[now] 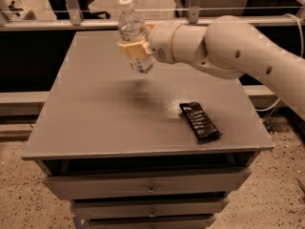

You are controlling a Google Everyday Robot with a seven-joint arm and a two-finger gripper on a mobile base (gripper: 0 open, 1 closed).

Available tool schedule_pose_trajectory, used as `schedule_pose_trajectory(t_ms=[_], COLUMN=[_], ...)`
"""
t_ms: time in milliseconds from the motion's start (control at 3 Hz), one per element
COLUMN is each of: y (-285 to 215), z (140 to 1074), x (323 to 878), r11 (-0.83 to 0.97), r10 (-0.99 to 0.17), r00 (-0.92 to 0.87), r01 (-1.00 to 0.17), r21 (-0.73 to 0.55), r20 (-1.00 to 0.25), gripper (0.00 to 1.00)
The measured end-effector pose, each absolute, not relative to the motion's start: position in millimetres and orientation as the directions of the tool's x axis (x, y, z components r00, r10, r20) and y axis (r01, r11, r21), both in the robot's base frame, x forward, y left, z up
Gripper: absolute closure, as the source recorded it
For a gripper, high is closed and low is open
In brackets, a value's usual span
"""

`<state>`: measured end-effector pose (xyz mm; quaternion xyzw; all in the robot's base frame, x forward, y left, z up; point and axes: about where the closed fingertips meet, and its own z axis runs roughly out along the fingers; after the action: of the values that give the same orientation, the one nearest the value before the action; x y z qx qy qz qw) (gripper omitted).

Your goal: Move blue plastic bottle near orange

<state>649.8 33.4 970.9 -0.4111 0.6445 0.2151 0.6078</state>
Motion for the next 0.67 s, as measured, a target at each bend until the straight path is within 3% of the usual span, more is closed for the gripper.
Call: schedule_pose_trajectory(t_ms=[667], y=[-68], z=[975], x=[722], r11=[0.698], r10=[-0.248], r00=[0.095], r01=[-0.672], r21=[-0.245], r20=[-0.964], gripper=[1.00])
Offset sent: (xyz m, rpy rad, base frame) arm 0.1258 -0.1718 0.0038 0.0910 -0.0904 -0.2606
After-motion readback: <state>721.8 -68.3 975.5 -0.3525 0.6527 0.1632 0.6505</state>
